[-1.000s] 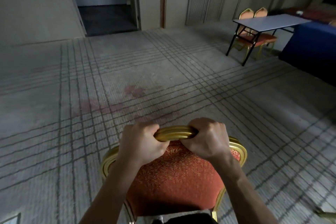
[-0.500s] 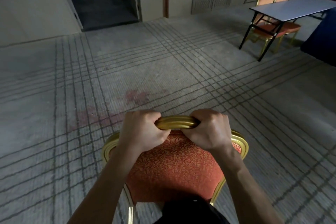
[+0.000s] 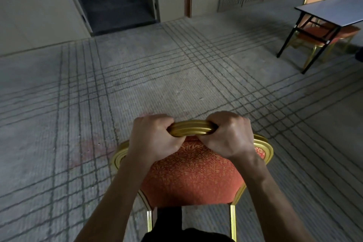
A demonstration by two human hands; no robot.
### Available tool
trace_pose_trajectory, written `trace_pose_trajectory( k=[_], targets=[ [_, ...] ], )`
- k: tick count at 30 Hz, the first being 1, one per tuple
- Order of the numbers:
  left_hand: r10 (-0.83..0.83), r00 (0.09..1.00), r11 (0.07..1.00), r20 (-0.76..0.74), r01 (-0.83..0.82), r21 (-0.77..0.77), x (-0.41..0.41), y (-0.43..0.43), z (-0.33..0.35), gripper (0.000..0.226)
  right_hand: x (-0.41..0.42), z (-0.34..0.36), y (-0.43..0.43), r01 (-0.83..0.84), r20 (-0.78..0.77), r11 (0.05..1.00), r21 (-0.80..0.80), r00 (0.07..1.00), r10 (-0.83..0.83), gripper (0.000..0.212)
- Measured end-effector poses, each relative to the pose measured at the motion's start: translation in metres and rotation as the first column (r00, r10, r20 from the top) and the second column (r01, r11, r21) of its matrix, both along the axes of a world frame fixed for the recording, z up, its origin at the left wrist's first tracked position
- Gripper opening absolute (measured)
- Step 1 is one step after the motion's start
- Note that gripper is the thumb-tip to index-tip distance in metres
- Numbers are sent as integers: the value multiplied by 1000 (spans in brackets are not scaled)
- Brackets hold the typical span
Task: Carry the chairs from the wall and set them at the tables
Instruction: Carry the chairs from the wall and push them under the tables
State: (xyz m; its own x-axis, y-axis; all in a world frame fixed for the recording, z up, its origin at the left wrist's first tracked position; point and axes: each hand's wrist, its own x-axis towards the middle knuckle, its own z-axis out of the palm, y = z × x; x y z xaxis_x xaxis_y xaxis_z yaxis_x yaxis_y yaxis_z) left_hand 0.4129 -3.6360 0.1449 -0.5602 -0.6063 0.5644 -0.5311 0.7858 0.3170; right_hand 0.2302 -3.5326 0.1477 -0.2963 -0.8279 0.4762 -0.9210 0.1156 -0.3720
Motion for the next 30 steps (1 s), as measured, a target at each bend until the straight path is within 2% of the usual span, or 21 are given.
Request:
trace_pose_trajectory(
  k=[4, 6, 9, 12, 16, 19, 23, 26, 30],
  targets=[
    [-18, 1000, 999, -19, 18, 38, -40, -109, -24, 47, -39, -16, -109, -7, -22, 1000, 15, 1000, 8, 30],
    [-14, 1000, 998, 0, 14, 68, -64, -160, -24, 52, -61, -17, -159, 35, -40, 999, 35, 999, -34, 32],
    [-70, 997, 998, -23, 70, 8, -103, -237, -17, 58, -90, -14, -224, 111, -35, 993, 36, 993, -110, 37],
    [-119, 993, 991, -5, 119, 58, -136, -296, -6, 54, -120, -2, -274, 143, -9, 988, 54, 990, -143, 39],
    [-148, 989, 988, -3, 148, 35, -185, -368, 6, 55, -167, 11, -343, 174, -22, 984, 28, 985, -173, 33],
    [-162, 987, 986, -3, 162, 37, -227, -426, 3, 51, -205, 3, -395, 172, -8, 985, 7, 985, -172, 36],
    [-209, 977, 977, 44, 207, 49, -305, -506, -13, 52, -279, -19, -469, 177, 34, 984, 11, 984, -178, 38],
    [-201, 976, 978, 83, 196, 68, -355, -554, -17, 53, -331, -29, -517, 184, 53, 982, 38, 981, -186, 32],
    [-194, 980, 981, 51, 192, 34, -426, -628, -10, 50, -405, -23, -593, 185, 58, 980, 74, 980, -189, 30]
  ],
)
